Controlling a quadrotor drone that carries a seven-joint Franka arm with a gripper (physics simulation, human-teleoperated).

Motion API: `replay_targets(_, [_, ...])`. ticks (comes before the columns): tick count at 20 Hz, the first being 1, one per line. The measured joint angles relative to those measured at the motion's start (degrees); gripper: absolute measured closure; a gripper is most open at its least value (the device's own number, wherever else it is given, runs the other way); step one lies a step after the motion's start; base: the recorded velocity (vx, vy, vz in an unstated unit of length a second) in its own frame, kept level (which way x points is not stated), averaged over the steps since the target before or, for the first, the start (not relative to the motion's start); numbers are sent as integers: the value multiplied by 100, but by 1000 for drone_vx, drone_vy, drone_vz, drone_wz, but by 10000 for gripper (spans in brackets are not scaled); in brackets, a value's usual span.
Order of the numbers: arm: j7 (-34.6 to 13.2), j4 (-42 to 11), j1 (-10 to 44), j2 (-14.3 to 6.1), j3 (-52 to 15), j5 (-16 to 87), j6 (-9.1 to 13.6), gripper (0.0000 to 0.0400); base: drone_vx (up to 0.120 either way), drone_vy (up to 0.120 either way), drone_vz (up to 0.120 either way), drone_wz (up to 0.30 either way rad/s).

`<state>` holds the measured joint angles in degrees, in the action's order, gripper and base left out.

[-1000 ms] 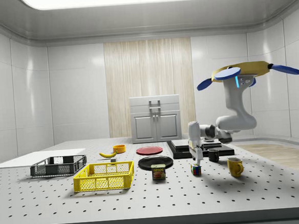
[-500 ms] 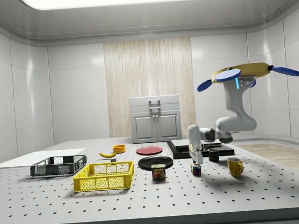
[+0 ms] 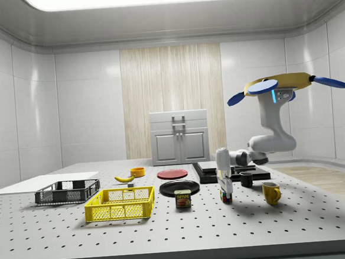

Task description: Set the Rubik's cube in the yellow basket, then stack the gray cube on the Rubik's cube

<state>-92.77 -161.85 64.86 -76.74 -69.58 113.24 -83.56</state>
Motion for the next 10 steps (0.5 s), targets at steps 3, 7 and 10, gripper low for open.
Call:
replay_targets(3, [-10,33,39,-32,5,-1,-46,25,0,0,0,0])
replay_targets(7, [-26,55,74,-78,3,-15,-97,57,0,0,0,0])
replay_targets(10, [-37,64,93,-113,-2,-29,-132,66,0,0,0,0])
